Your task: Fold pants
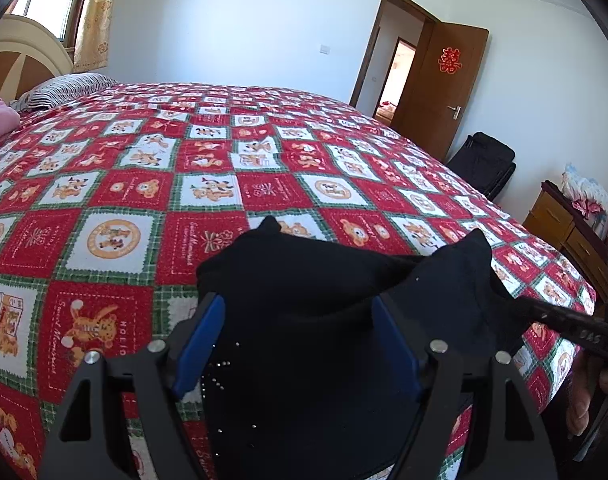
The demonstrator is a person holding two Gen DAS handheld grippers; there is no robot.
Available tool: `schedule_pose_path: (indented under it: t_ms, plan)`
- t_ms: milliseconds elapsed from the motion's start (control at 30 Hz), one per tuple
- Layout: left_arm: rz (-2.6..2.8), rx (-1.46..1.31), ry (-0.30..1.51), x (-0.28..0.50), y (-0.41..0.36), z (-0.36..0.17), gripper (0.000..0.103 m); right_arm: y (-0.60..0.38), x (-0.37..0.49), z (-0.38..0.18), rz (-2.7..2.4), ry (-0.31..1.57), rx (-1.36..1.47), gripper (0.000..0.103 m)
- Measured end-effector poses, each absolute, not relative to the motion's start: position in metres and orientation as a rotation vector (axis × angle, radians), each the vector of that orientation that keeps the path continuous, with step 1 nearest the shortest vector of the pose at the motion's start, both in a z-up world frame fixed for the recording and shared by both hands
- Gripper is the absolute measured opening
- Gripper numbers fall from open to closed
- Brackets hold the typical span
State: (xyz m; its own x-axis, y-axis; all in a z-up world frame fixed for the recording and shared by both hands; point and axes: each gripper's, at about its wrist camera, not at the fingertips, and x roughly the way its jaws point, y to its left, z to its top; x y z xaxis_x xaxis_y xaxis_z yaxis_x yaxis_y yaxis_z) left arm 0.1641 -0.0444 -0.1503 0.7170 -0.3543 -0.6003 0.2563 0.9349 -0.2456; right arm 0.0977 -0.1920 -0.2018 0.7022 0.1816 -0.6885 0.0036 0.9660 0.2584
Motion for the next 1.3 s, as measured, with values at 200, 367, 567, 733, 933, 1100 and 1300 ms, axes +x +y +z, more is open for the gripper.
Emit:
schedule_pose_path:
  t_ms: [200,367,567,733,933,1100,1300]
  plan:
    - [-0.314,-0.176,0.690,0.167,-0.036,-0.152,0.089,-0.185,0.101,-0.203,0.146,0.790,0.203,0.010]
    - [-0.275,-0.142,0.655,0.191,-0.030,-0.141,0.092,-0.186,0.085,-0.178,0.143,0.702,0.159,0.007]
    - [-0.208,-0.037,0.775,0.233,-0.038,-0.171,0.102,-0.203,0.077,-0.198,0.073,0.787,0.150,0.007]
    - [-0.183,-0.078,0.798,0.238,-0.034,-0.177,0.103,-0.208,0.071,-0.220,0.061,0.834,0.150,0.007]
    - [-0.209,-0.107,0.738,0.214,-0.024,-0.157,0.102,-0.206,0.072,-0.200,-0.001,0.772,0.103,0.008]
    - [-0.243,-0.055,0.666,0.182,-0.028,-0.136,0.102,-0.198,0.077,-0.173,0.039,0.655,0.115,0.010]
    - [-0.290,-0.014,0.714,0.175,-0.049,-0.147,0.102,-0.170,0.112,-0.175,0.217,0.668,0.158,0.058]
